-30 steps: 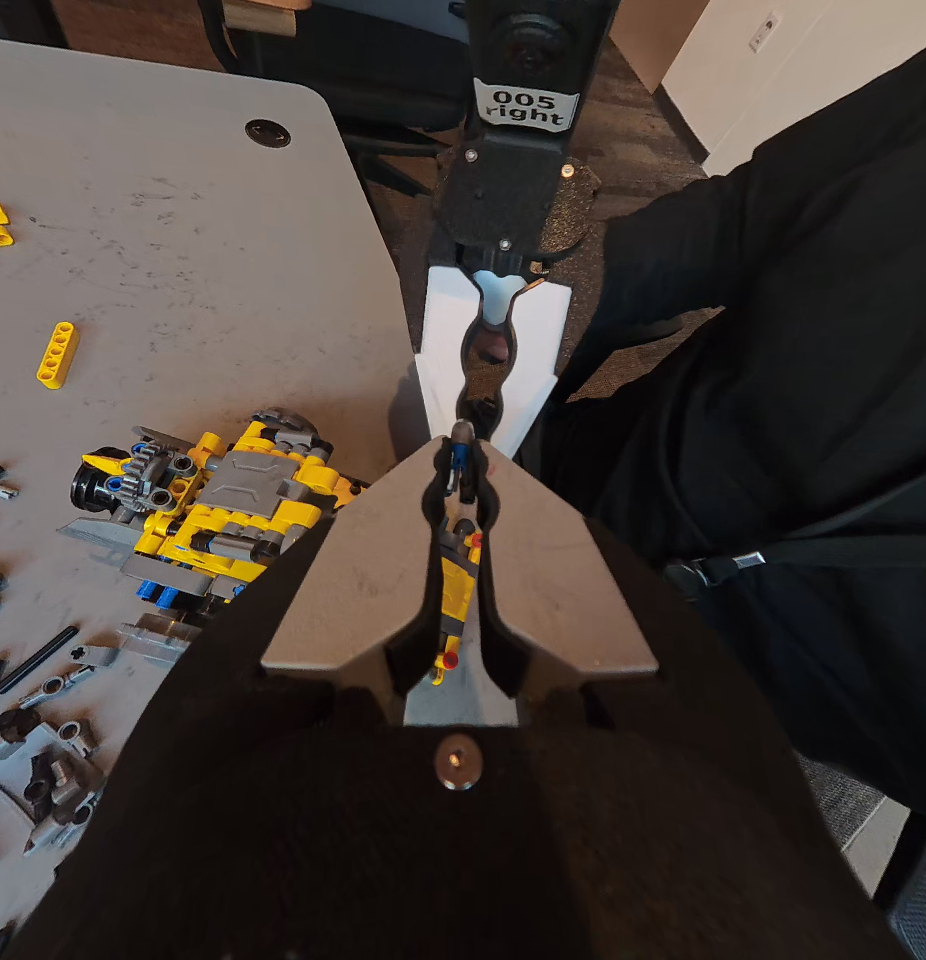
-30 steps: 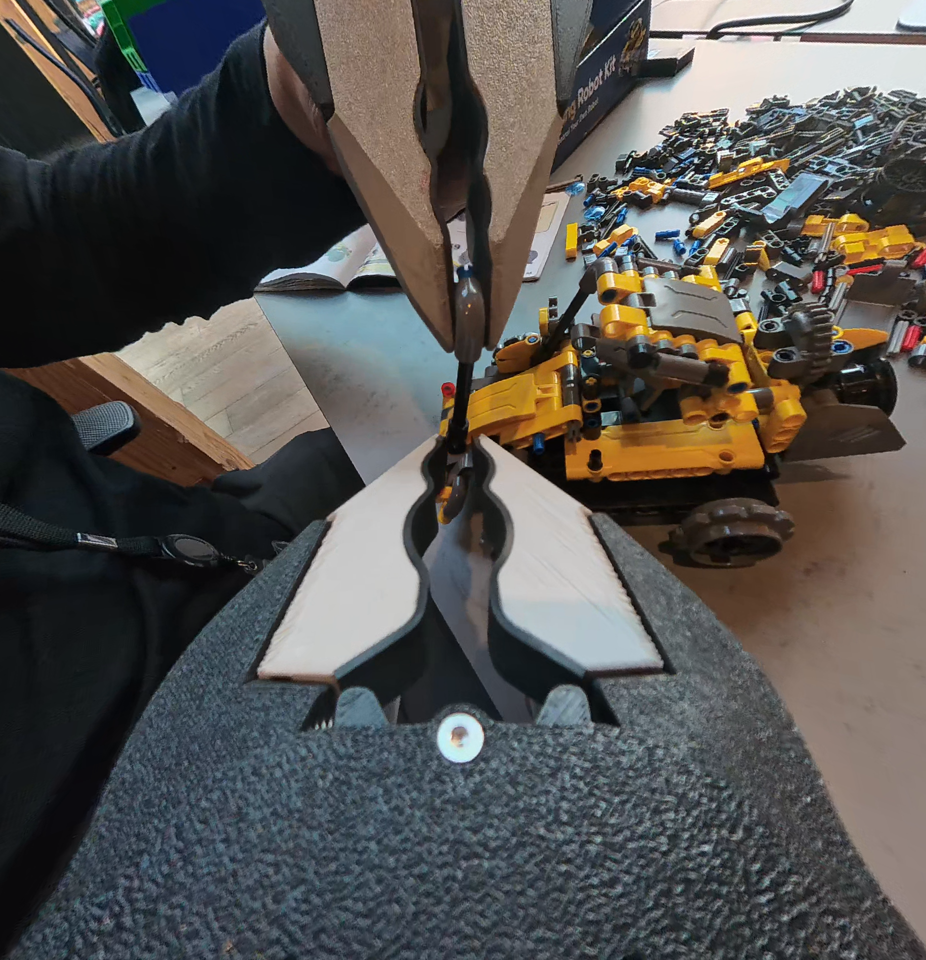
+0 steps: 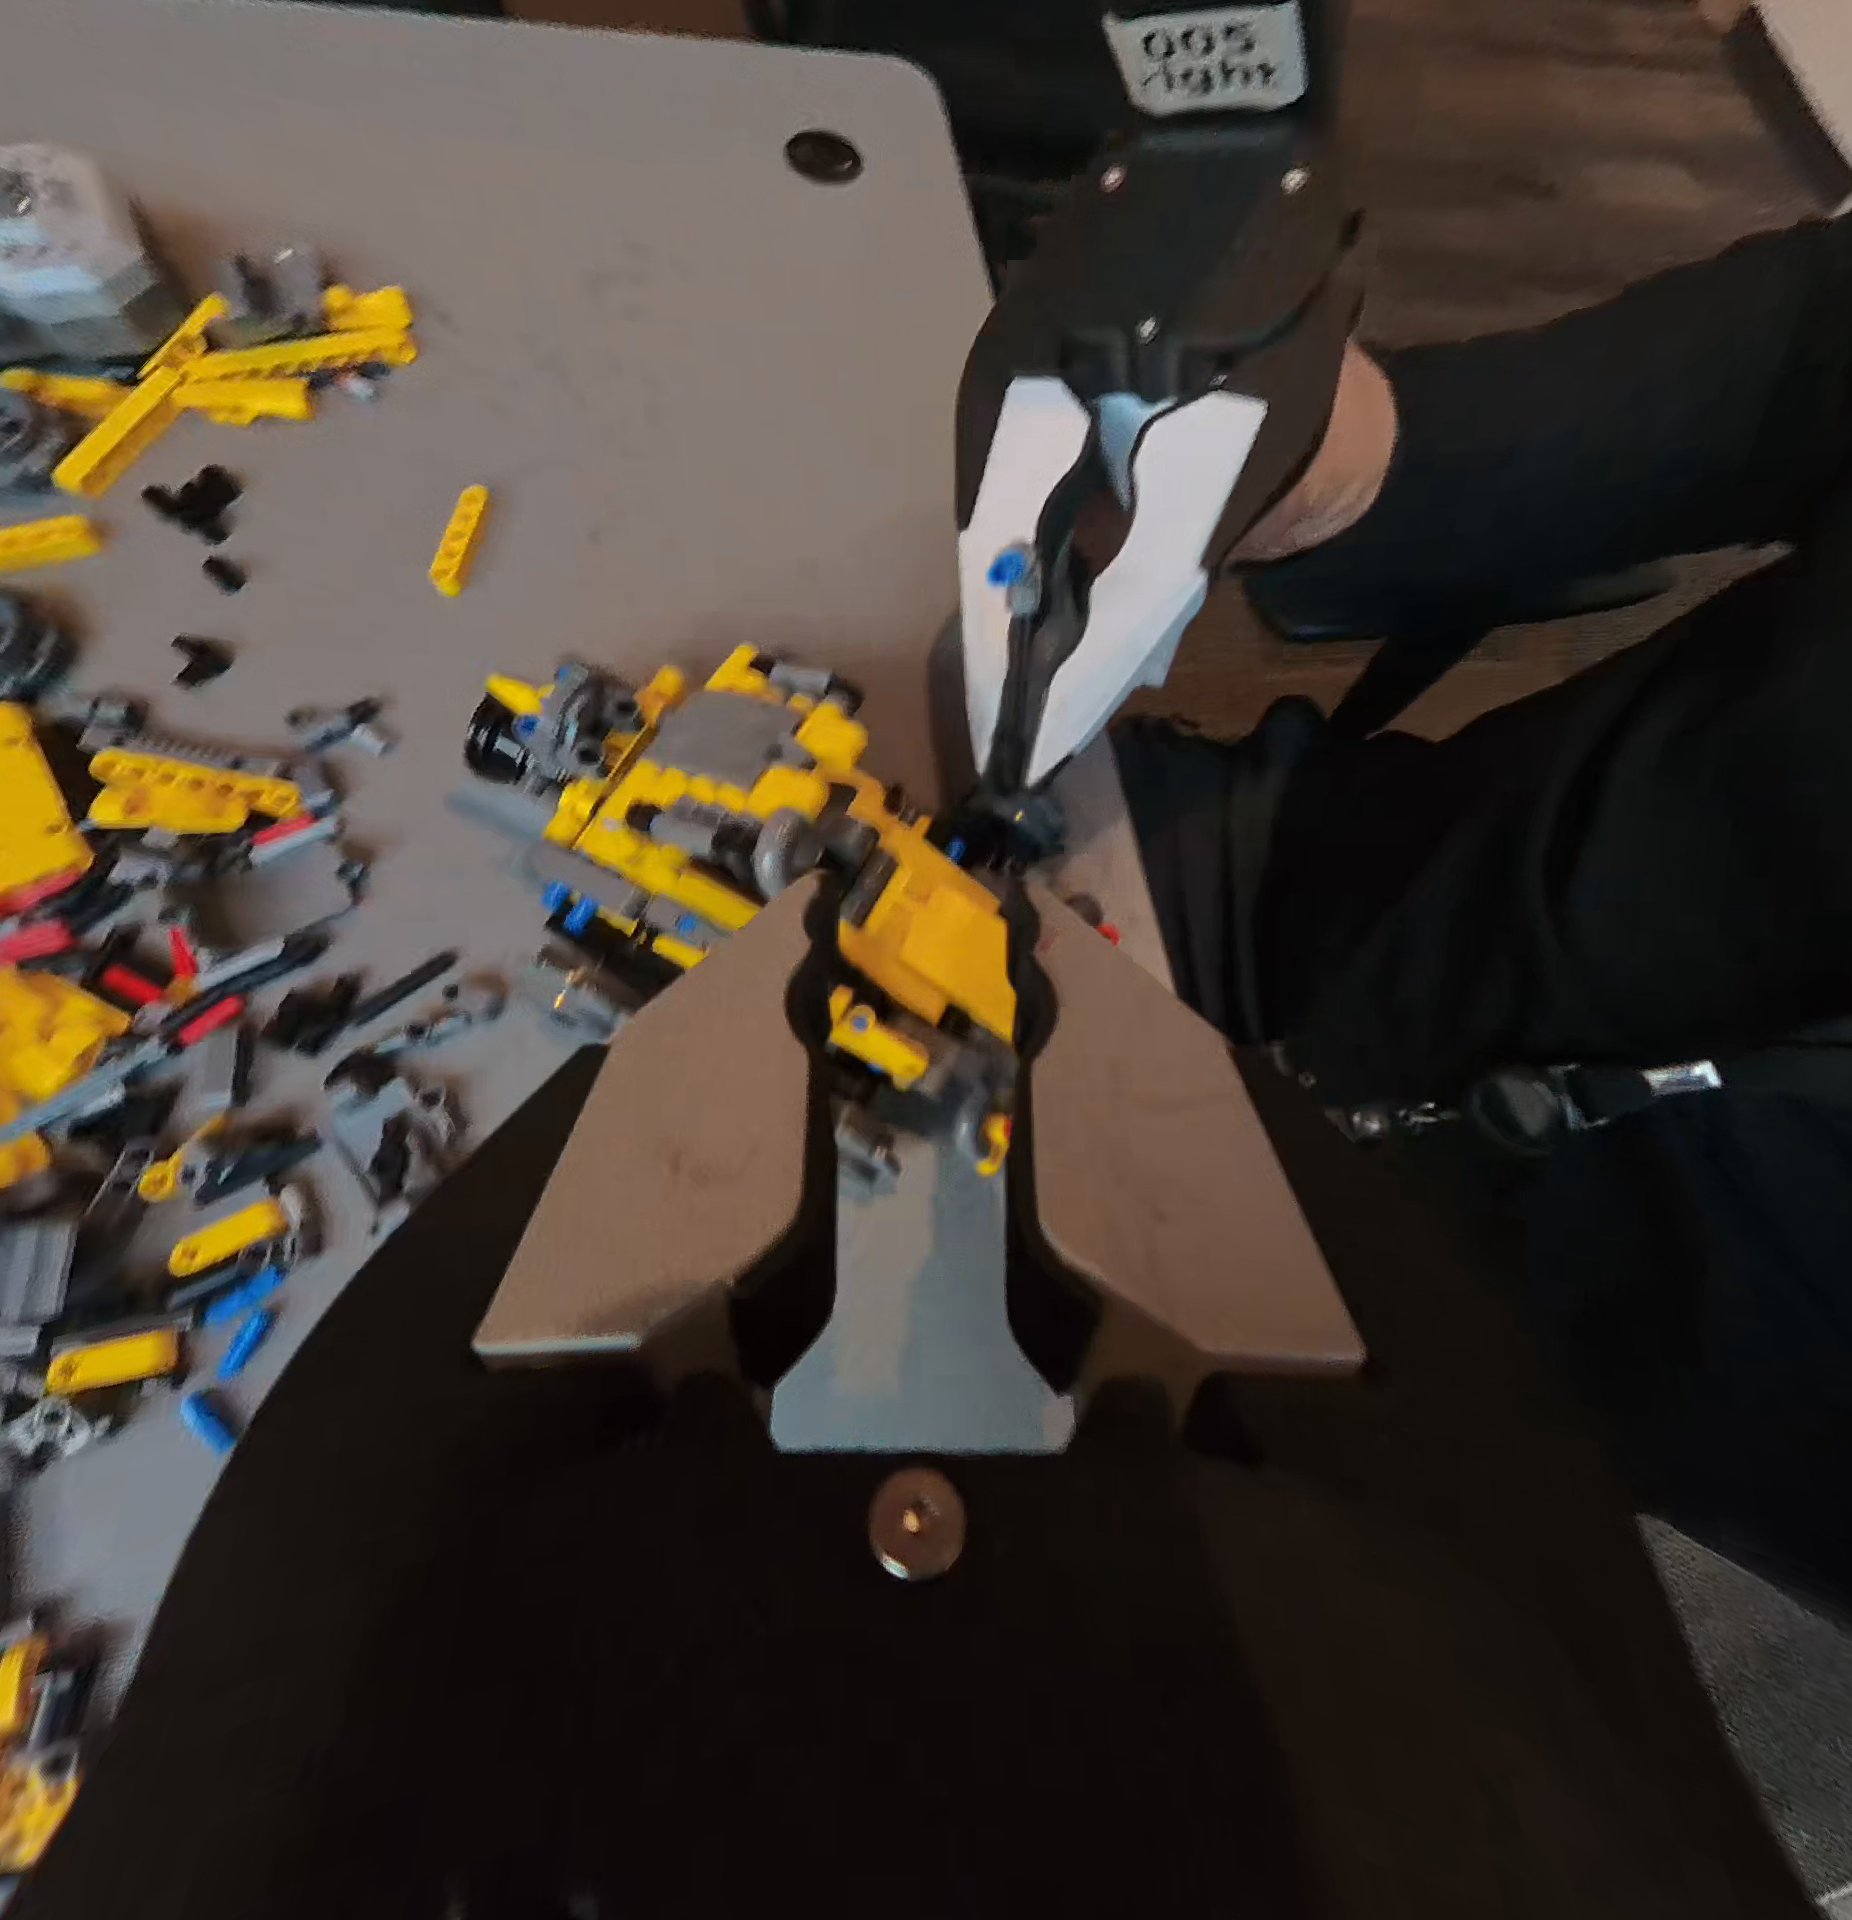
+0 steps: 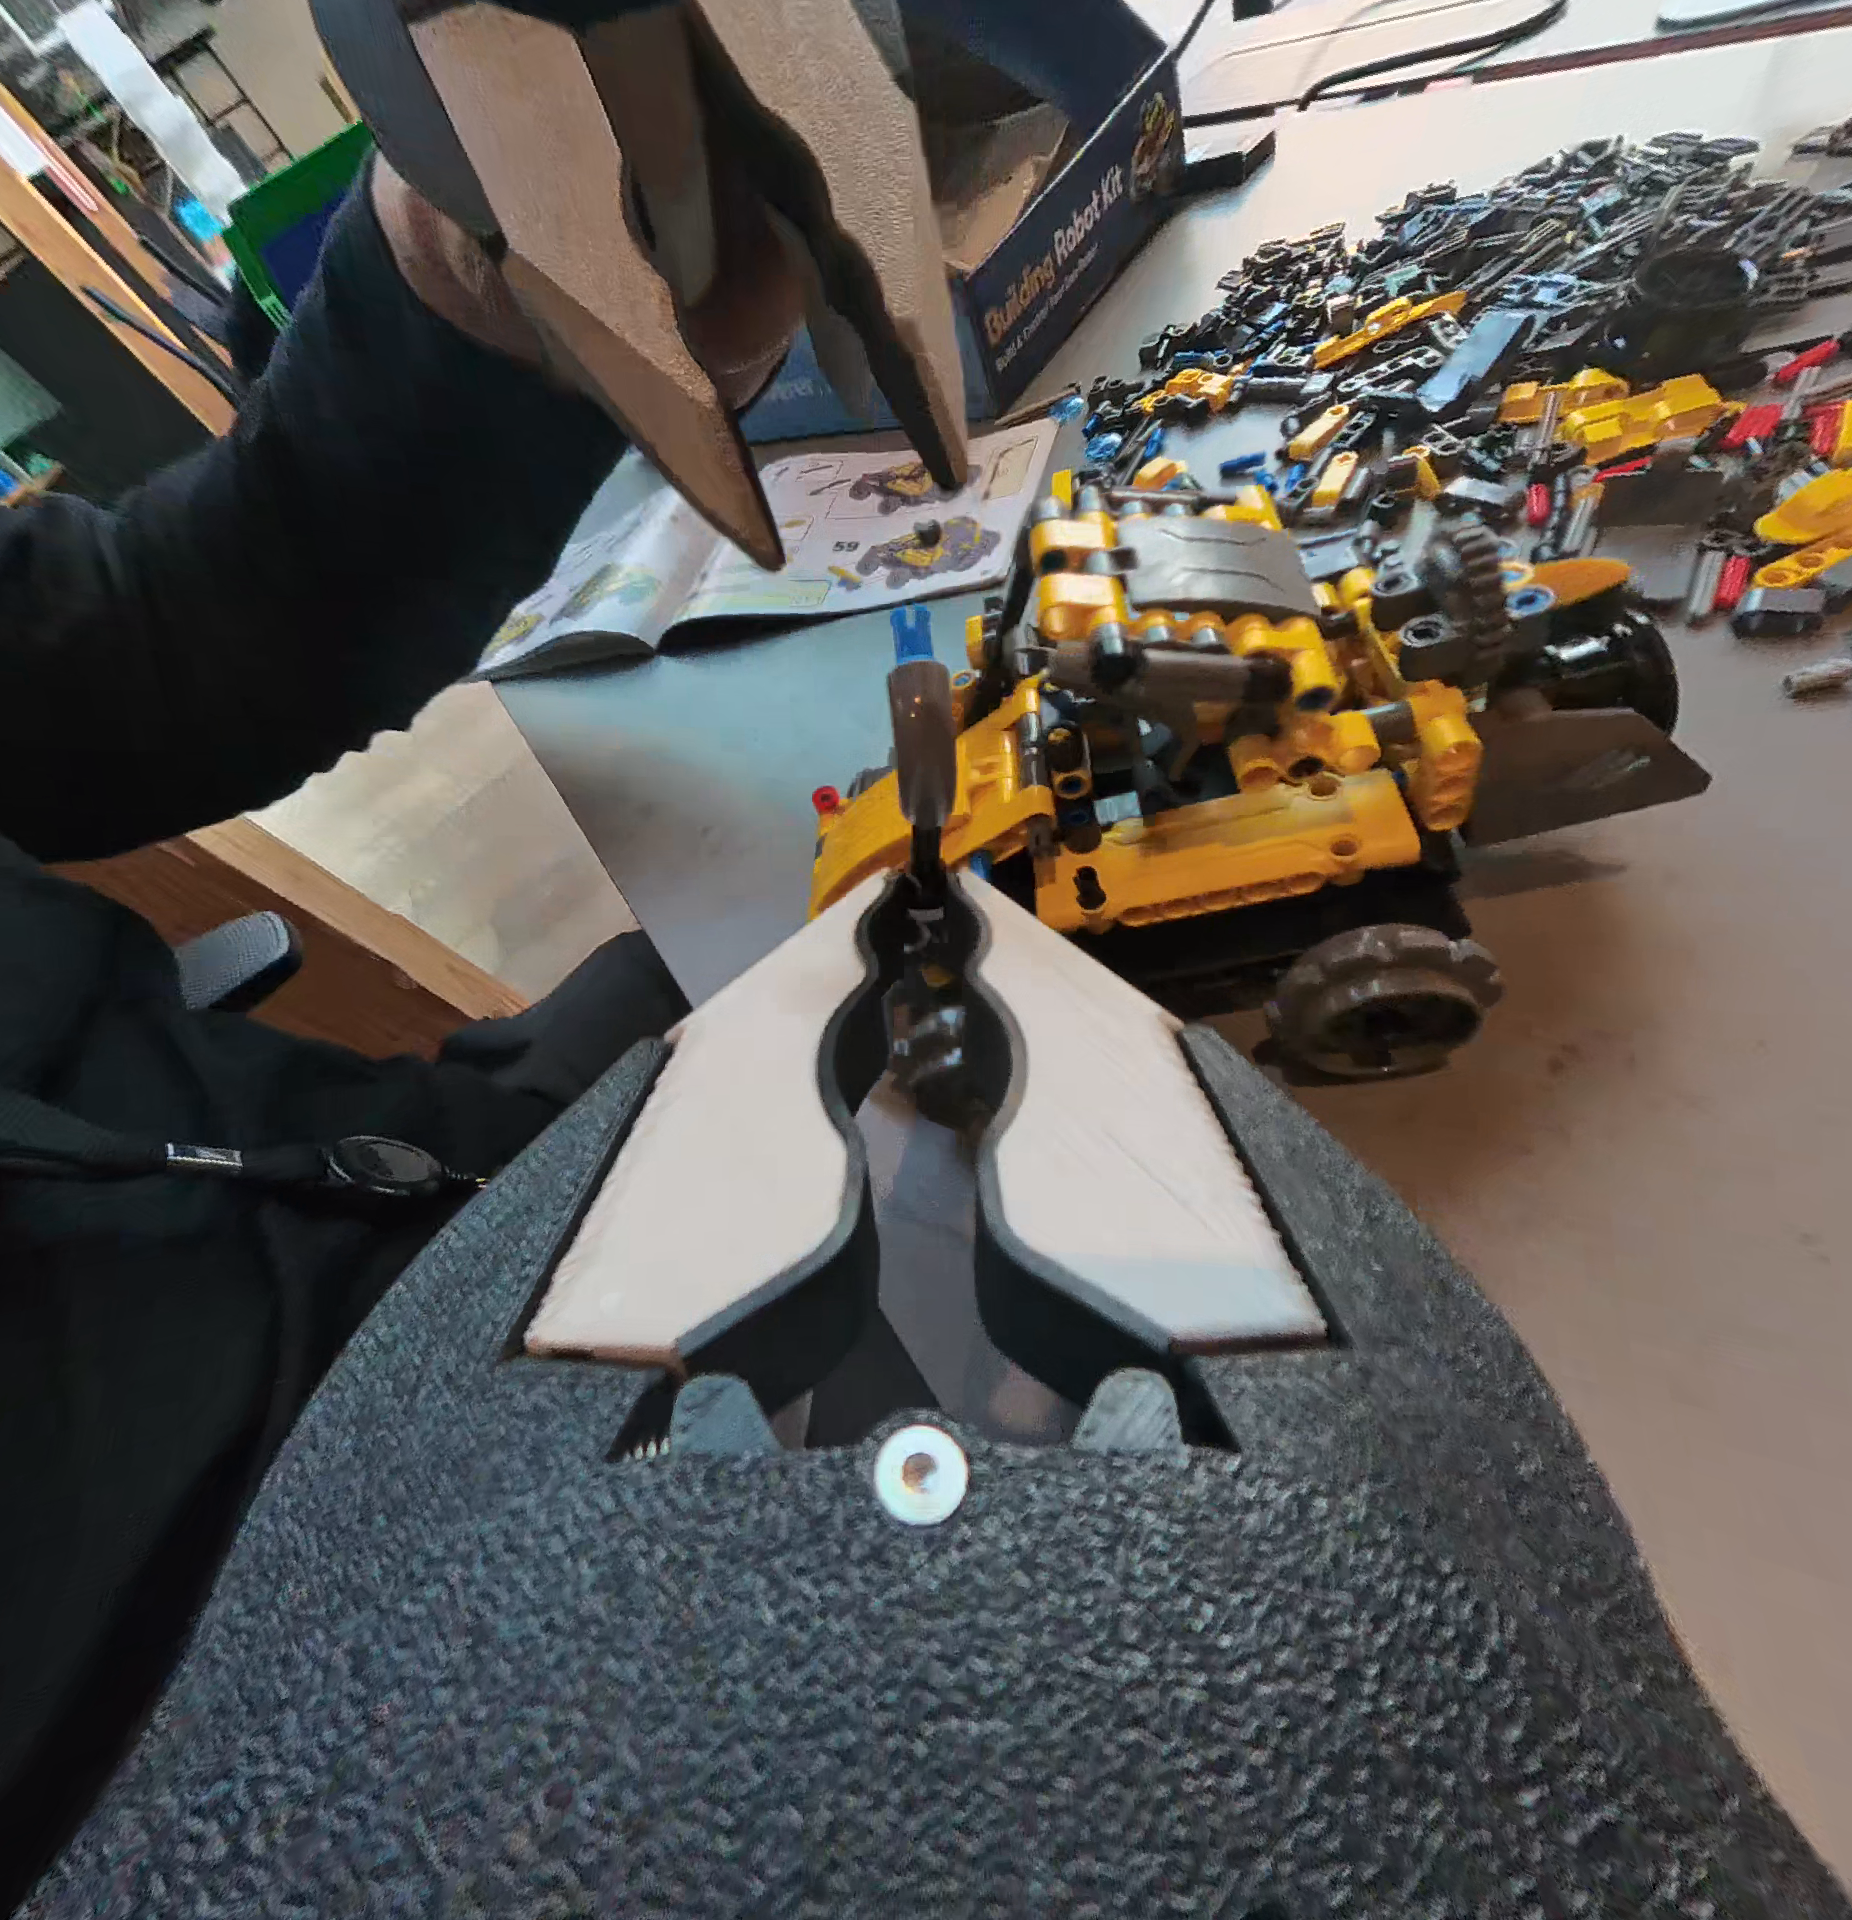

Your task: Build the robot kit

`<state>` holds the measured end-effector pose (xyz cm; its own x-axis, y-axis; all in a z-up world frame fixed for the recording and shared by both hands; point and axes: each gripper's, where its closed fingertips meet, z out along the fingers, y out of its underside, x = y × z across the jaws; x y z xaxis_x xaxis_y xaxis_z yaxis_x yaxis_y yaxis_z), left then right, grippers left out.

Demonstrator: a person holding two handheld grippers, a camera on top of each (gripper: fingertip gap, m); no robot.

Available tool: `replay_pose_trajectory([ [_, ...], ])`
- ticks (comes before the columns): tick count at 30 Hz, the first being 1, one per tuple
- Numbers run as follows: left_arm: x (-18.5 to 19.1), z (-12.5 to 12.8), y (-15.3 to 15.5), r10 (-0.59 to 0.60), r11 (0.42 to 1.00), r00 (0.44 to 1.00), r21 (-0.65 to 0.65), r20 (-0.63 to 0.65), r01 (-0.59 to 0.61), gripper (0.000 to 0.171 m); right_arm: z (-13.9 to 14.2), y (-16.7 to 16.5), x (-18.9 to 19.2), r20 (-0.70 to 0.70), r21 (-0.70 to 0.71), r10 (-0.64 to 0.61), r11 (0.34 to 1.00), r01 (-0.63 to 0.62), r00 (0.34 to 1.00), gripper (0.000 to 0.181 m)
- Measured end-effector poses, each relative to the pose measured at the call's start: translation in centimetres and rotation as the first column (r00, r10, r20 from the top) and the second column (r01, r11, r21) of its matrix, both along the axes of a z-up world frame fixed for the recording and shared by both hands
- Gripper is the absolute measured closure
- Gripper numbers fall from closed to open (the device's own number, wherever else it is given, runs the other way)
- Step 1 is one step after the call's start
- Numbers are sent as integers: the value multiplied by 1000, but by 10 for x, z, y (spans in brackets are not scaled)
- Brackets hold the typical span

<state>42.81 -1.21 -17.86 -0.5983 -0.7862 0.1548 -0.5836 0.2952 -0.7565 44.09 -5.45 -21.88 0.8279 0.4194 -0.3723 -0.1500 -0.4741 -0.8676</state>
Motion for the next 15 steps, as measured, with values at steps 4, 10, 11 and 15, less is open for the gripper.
replay_pose_trajectory([
  [4,-15,-21,19,81,996,996,-25,-26,-82,139,-14,1,4,11,-26,-8,1000,8,1000,175],
  [10,-11,-54,19,129,988,989,-76,-71,-134,106,-14,6,8,6,-36,-27,999,27,1000,175],
  [11,-10,-58,19,134,988,988,-74,-74,-139,105,-13,7,8,-14,-38,-28,999,28,999,175],
  [15,-4,-75,13,106,992,991,-60,-80,-111,110,-12,3,8,-124,-56,-10,998,4,992,175],
])
